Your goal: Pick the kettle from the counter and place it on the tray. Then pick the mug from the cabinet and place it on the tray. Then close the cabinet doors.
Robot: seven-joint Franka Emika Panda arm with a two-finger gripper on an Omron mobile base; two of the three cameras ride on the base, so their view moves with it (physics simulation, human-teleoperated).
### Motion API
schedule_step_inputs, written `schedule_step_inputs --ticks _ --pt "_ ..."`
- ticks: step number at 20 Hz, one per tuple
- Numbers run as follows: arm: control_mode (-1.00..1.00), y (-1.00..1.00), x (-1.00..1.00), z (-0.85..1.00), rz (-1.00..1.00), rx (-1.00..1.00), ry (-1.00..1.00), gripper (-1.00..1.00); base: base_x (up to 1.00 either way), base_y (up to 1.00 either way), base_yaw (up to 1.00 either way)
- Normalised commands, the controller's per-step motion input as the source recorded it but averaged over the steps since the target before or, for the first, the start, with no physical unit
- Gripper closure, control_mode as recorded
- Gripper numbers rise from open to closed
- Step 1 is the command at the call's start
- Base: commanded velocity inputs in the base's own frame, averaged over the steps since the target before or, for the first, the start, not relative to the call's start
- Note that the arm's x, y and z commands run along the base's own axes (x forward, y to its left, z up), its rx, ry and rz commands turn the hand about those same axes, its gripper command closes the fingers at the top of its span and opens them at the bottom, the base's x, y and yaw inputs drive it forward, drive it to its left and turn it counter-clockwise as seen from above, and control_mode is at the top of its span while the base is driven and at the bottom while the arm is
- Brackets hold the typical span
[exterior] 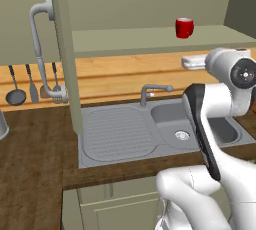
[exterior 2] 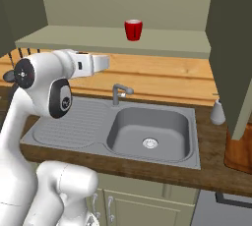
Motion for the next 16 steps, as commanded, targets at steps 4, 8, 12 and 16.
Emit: schedule_step_inputs --ticks 4,8,12,16 --pt "-1.0 -0.38 0.09 0.47 0.01 0.0 -0.13 -1.0 0.0 0.0 0.0" --pt "-1.0 -0.32 0.05 0.14 0.02 0.0 -0.03 -1.0 0.0 0.0 0.0" --pt "-1.0 0.0 0.2 0.0 0.0 0.0 0.06 -1.0 0.0 0.0 0.0" --pt "-1.0 -0.05 0.16 0.0 0.0 0.0 0.01 -1.0 0.0 0.0 0.0"
